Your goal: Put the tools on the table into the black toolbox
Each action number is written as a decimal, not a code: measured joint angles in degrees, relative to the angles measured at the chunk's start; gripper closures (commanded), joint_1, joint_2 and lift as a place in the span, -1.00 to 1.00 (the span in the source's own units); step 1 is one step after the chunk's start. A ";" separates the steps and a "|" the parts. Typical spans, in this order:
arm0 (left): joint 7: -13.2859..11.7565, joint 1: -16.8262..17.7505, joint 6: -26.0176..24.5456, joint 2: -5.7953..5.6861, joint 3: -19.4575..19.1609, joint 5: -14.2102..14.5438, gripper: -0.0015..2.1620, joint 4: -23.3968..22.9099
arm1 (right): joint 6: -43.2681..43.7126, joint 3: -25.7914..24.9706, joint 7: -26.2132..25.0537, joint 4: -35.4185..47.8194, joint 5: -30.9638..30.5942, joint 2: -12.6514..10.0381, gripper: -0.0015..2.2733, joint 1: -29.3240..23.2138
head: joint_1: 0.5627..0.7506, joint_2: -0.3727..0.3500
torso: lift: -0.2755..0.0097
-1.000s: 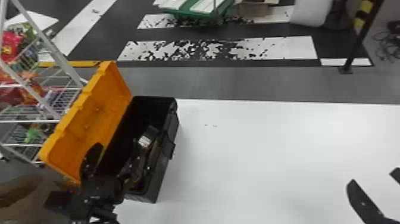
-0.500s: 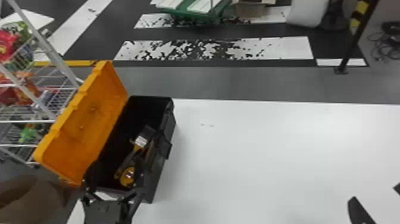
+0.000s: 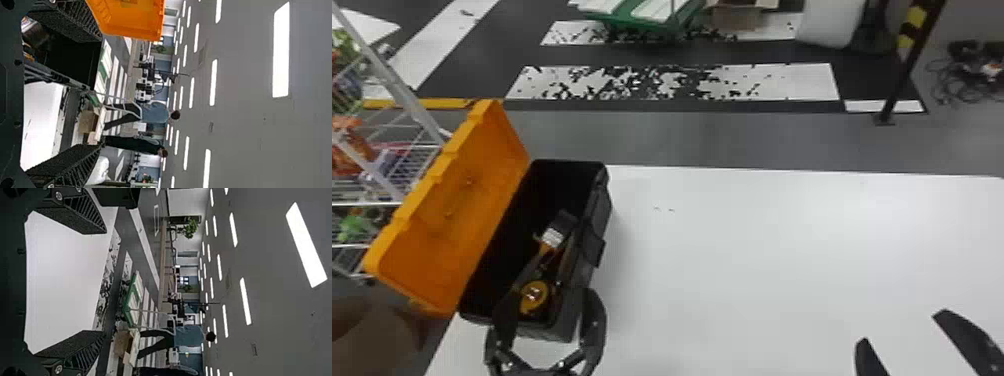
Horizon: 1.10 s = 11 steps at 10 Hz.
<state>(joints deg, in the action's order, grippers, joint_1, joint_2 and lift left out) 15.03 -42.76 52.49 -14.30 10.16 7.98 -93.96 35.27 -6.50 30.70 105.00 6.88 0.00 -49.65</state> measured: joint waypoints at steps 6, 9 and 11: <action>2.37 -0.03 3.25 -0.53 1.72 -0.53 -0.97 2.28 | 11.16 2.71 -5.63 -5.08 -2.13 0.00 -0.90 -0.97 | 0.41 0.47 | 0.66; 2.90 0.11 3.74 -0.54 1.70 -0.35 -0.97 2.28 | 12.06 3.42 -8.96 -5.57 -2.46 0.00 -0.90 -0.81 | 0.41 0.46 | 0.66; 2.82 0.48 3.62 -0.69 1.72 -0.09 -0.97 2.42 | 13.18 3.52 -9.72 -6.32 -2.56 0.00 -0.90 -0.80 | 0.41 0.45 | 0.66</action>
<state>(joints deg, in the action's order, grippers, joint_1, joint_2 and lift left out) 17.85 -42.28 56.10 -14.99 11.88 7.90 -91.54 48.45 -2.97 20.98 98.68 4.32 0.00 -50.45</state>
